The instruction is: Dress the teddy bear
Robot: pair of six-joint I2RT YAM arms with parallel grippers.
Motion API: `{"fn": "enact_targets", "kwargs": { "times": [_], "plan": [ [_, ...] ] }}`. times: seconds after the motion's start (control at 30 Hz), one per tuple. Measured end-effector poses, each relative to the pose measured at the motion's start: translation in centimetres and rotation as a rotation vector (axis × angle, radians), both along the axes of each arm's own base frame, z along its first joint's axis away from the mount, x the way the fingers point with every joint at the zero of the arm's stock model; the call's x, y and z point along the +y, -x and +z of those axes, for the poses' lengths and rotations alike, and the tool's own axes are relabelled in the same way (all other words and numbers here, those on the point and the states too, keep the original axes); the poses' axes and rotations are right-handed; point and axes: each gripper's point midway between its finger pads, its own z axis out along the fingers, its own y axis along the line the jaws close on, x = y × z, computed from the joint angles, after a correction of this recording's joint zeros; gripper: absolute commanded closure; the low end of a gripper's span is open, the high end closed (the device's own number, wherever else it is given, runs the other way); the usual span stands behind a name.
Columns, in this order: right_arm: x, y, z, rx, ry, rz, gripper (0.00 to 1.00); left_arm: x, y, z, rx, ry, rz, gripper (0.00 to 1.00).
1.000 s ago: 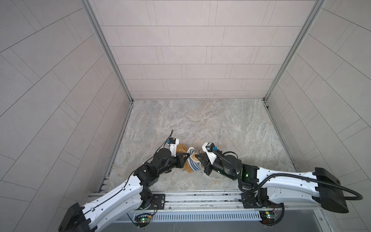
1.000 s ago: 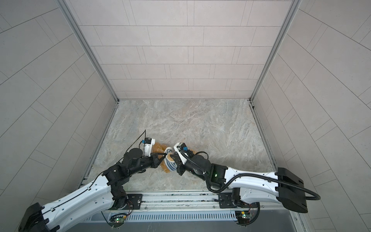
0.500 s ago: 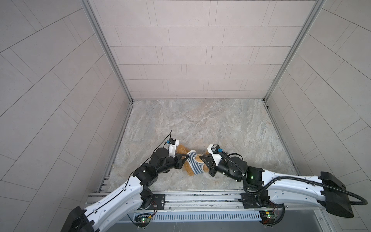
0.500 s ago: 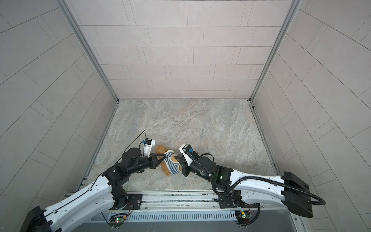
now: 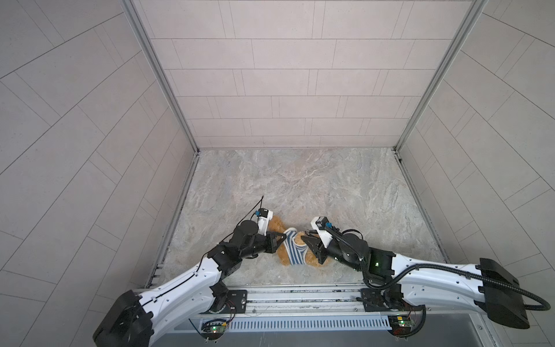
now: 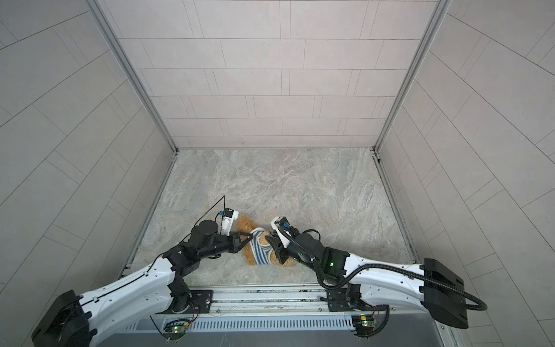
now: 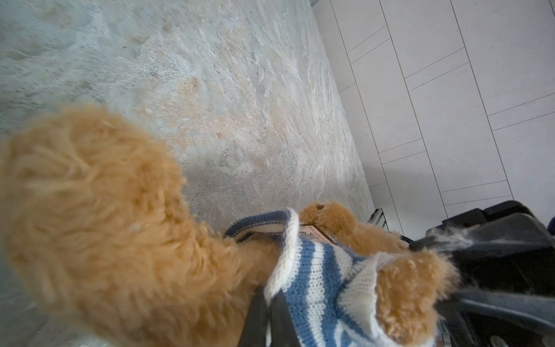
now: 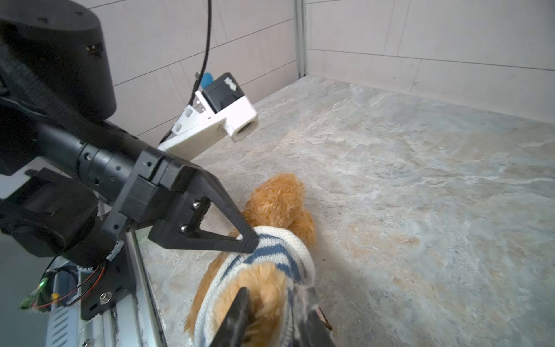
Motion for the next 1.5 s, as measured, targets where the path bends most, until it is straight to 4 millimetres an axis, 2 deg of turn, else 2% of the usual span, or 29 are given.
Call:
{"fn": "enact_targets", "kwargs": {
  "times": [0.13, 0.3, 0.63, 0.9, 1.03, 1.13, 1.37, 1.5],
  "plan": [
    [0.3, 1.3, 0.7, -0.016, 0.033, 0.086, 0.65, -0.6, 0.1, -0.1, 0.005, 0.009, -0.007, 1.0],
    [0.2, 1.5, 1.1, -0.023, 0.089, 0.106, 0.64, -0.9, 0.1, 0.0, 0.001, 0.013, -0.011, 1.0],
    [0.0, 1.2, -0.7, 0.011, 0.224, 0.103, 0.61, -1.0, 0.2, 0.0, -0.002, 0.012, -0.018, 1.0],
    [1.2, 0.6, -0.2, 0.002, 0.307, 0.127, 0.64, -1.1, 0.4, 0.2, -0.008, 0.014, -0.026, 1.0],
    [1.6, 0.8, -0.8, 0.011, 0.369, 0.165, 0.65, -1.1, 0.6, 0.3, -0.012, 0.015, -0.031, 1.0],
    [1.6, 1.1, -1.5, 0.023, 0.42, 0.196, 0.71, -1.1, 0.7, 0.3, -0.01, 0.014, -0.035, 1.0],
    [1.2, 1.4, -1.7, 0.007, 0.489, 0.234, 0.99, -1.1, 0.7, 0.3, -0.008, 0.012, -0.037, 1.0],
    [0.6, 1.4, -0.7, -0.024, 0.477, 0.223, 1.0, -1.0, 0.7, 0.3, -0.006, -0.002, -0.036, 1.0]
  ]
}}
